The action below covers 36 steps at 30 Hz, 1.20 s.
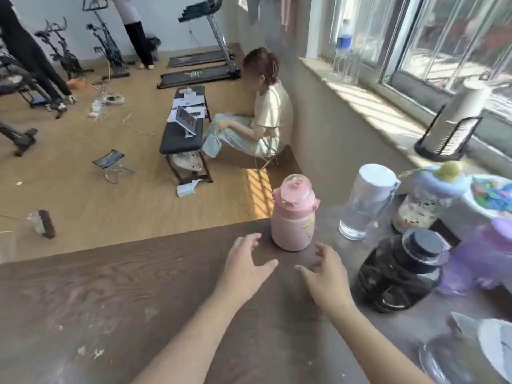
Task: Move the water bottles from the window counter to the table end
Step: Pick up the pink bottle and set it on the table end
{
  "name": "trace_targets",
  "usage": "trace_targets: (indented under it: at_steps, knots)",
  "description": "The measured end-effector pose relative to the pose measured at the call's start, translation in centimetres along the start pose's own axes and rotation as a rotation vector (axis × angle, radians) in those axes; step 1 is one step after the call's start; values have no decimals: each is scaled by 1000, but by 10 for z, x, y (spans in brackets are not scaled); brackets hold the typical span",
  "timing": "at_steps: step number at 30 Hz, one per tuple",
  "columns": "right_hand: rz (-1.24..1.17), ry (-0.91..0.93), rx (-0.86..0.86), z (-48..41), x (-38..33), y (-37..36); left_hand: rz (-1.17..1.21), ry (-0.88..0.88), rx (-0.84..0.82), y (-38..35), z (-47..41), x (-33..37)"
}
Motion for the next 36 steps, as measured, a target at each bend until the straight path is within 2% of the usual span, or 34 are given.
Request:
trace_targets:
  at_steps: [3,9,15,23,29,36]
  knots:
    - [56,50,35,-33,16,-13,-49,-28,-84,-26,-31,3]
    - [126,161,34,-72,21,-23,-248,-77,-89,-43,-68,14]
    - [-9,162,-61,-84,17,-20,-192,-44,-76,-52,-71,9]
    - [-14,175,-114,-76,5,-27,-57,-40,9,-39,-67,-5]
    - [9,202,-173,-47,-35,-70,-49,-24,54,11,-56,-47]
    - [-15,257,-302,8,-111,-178,-79,51,180,132,-33,-132]
Point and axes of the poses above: each hand's wrist, its own z-axis away from the middle knuckle, its own y-axis out of the back of the hand, x = y × z, the point moved 8 cm from there along -z, towards the middle knuckle, and after that the axes turned 4 degrees about x, right-handed, at the moved point
